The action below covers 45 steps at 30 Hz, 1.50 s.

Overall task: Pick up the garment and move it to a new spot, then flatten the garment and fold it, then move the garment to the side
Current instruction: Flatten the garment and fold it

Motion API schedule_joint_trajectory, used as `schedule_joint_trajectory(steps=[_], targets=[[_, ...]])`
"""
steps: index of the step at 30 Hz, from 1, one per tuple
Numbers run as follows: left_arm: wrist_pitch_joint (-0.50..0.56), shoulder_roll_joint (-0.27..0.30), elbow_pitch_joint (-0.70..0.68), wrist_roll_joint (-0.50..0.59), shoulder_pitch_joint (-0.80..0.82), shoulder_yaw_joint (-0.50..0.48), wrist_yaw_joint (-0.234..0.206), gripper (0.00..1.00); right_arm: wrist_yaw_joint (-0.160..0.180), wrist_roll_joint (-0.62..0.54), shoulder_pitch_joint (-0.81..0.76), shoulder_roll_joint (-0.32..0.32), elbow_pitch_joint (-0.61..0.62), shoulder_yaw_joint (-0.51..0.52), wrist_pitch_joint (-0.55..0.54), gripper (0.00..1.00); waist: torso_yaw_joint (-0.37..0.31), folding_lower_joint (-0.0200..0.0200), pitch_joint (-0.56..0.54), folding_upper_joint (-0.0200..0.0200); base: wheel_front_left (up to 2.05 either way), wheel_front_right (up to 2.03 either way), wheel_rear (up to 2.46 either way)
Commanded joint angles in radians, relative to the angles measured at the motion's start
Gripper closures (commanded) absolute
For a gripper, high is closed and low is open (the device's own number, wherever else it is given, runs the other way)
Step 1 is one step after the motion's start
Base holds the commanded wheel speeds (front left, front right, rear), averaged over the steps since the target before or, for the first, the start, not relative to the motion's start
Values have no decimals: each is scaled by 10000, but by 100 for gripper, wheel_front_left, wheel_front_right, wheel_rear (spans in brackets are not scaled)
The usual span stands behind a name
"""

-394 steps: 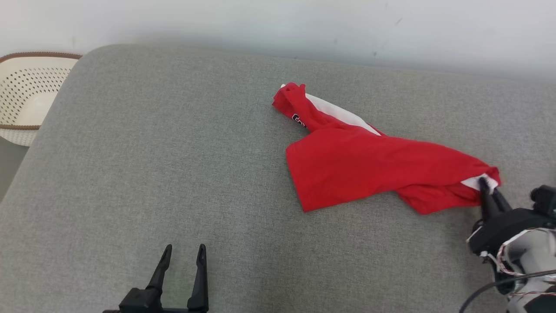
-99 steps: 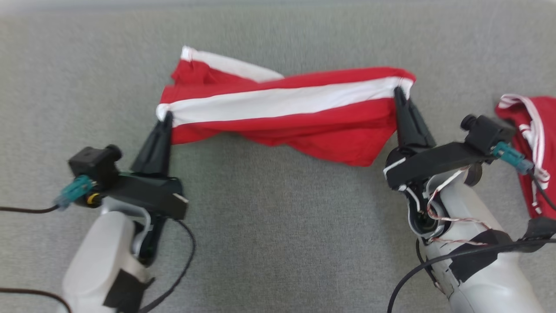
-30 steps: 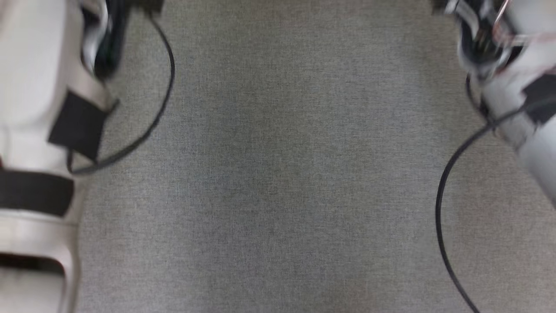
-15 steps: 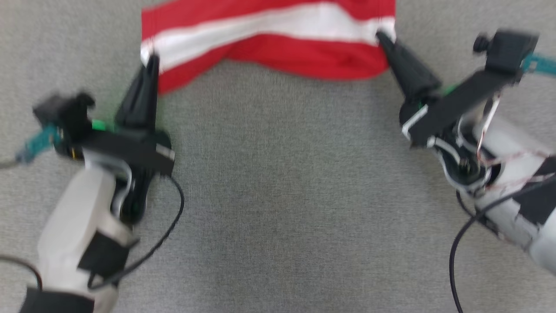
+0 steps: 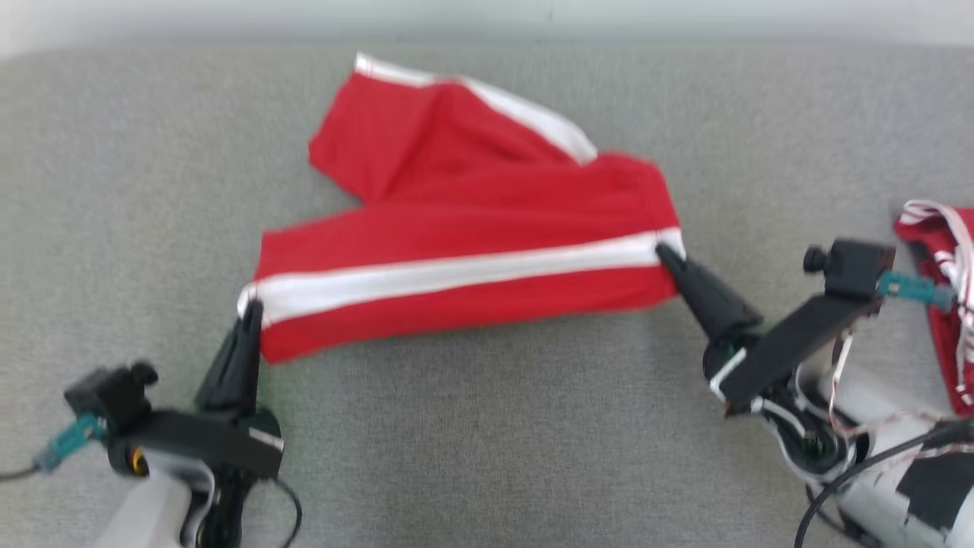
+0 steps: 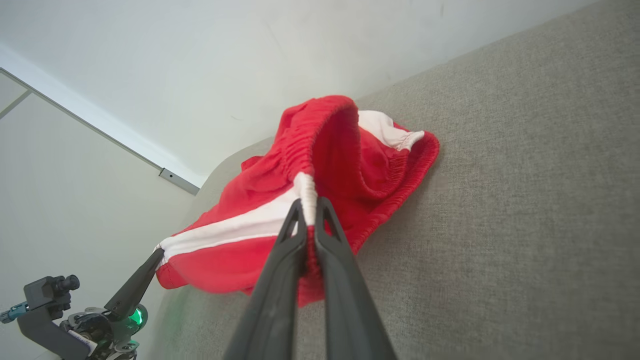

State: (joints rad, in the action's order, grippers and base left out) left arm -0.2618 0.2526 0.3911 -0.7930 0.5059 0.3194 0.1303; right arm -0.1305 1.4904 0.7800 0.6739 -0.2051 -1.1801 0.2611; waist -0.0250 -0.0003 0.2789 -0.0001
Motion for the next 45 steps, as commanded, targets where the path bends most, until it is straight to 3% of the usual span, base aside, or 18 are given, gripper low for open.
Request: schedule_joint_trajectory(steps=[1, 13, 22, 45], targets=[[-38, 117, 39, -221, -424, -23, -5, 100, -3, 117, -378, 56, 99, -47, 43, 100, -13, 3, -739, 1, 0, 0, 0], [-37, -111, -374, -393, -2676, -450, -4, 100, -3, 213, -2273, 111, 934, -723, 0, 100, -115, 3, -2245, 1, 0, 0, 0], [-39, -156, -880, -370, -3938, -869, -4, 100, -3, 169, -3241, 470, 1393, -928, -203, 100, -89, 3, -2541, 1, 0, 0, 0], [-37, -265, -1525, -220, -3697, -243, -4, 100, -3, -364, -3128, 29, 1085, -933, 43, 100, -89, 3, -2342, 1, 0, 0, 0]])
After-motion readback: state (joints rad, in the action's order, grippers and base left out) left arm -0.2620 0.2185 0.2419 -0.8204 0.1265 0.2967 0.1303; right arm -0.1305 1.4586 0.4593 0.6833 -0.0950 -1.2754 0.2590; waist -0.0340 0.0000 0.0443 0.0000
